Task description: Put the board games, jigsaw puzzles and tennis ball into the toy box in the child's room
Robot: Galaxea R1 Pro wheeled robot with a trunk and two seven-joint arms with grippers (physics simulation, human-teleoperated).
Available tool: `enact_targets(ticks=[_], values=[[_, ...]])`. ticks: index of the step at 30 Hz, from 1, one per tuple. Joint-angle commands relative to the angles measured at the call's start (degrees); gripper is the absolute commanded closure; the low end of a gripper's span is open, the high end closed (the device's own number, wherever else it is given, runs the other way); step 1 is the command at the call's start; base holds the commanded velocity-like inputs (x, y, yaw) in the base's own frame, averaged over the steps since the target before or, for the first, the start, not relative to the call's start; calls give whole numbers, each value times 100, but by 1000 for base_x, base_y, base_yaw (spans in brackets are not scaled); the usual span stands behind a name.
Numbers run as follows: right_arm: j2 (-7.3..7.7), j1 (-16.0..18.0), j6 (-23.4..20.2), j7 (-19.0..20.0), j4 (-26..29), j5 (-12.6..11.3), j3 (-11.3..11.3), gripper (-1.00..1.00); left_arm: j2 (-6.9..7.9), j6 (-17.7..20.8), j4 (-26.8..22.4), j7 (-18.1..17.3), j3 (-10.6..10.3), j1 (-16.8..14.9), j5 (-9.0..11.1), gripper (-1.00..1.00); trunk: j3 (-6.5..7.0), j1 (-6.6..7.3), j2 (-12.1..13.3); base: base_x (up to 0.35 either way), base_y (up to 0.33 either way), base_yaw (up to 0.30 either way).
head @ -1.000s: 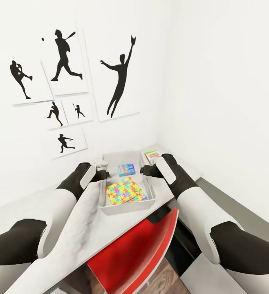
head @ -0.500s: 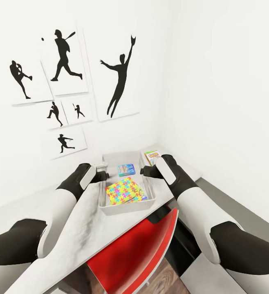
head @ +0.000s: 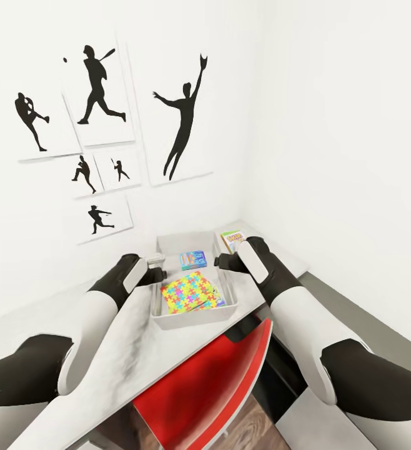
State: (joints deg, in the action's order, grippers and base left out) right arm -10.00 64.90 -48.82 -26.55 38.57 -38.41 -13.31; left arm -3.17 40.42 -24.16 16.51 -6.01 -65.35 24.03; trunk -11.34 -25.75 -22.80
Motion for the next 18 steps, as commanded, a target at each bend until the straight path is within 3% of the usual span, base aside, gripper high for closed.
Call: enact_targets(ticks=[1, 6, 18], values=[[0, 5, 27, -54, 0, -52, -44, -100, -8, 18, -5, 47, -41, -5, 59, -100, -12, -4, -12, 0, 0, 0], [0, 5, 89, -46, -6, -60, -189, -100, -45, 18, 6, 51, -42, -5, 59, -100, -12, -4, -12, 0, 0, 0], [0, -4, 84, -18, -7, -61, -223, -100, -47, 18, 8, 45, -49, -4, 58, -100, -12, -4, -12, 0, 0, 0]])
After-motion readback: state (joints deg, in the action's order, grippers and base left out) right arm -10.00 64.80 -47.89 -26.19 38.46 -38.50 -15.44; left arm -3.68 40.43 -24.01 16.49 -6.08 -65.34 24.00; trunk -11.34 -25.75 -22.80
